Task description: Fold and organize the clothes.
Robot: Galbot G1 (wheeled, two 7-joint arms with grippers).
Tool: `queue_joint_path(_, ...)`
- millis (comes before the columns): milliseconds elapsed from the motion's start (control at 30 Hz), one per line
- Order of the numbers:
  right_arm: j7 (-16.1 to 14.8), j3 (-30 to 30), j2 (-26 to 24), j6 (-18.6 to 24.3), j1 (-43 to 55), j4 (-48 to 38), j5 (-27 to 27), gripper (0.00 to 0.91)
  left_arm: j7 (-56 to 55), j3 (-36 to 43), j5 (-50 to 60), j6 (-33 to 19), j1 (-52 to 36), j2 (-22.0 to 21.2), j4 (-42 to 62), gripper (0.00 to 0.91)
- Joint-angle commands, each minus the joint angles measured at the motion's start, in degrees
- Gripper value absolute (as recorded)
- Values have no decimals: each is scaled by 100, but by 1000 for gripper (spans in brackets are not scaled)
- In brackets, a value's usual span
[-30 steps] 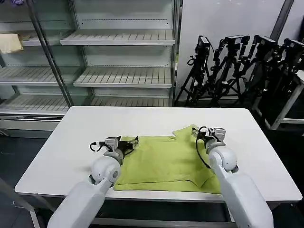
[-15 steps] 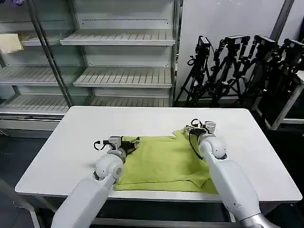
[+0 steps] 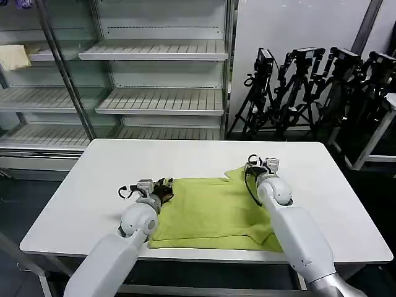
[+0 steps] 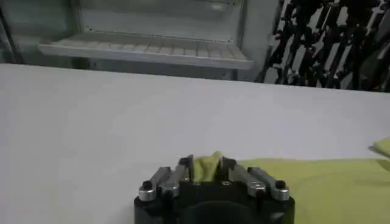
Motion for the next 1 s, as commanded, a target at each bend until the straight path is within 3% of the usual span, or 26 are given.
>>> queue_joint_path(33, -38, -17, -1, 154, -114, 353, -3, 0, 4, -109, -182, -3, 67, 7, -155, 111)
queue_joint_path(333, -64, 89, -238, 671, -616, 1449, -76, 0, 90, -246, -228, -252, 277, 201, -735, 101)
queue_joint_path(700, -131, 398, -684, 773, -1112, 2483, -43, 0, 121, -405, -207, -320, 677, 410, -1423, 91)
queue_joint_path(1000, -281, 958, -1018, 817, -2225, 3586, -112, 0, 244, -607, 15, -319, 1440, 672, -2176, 91)
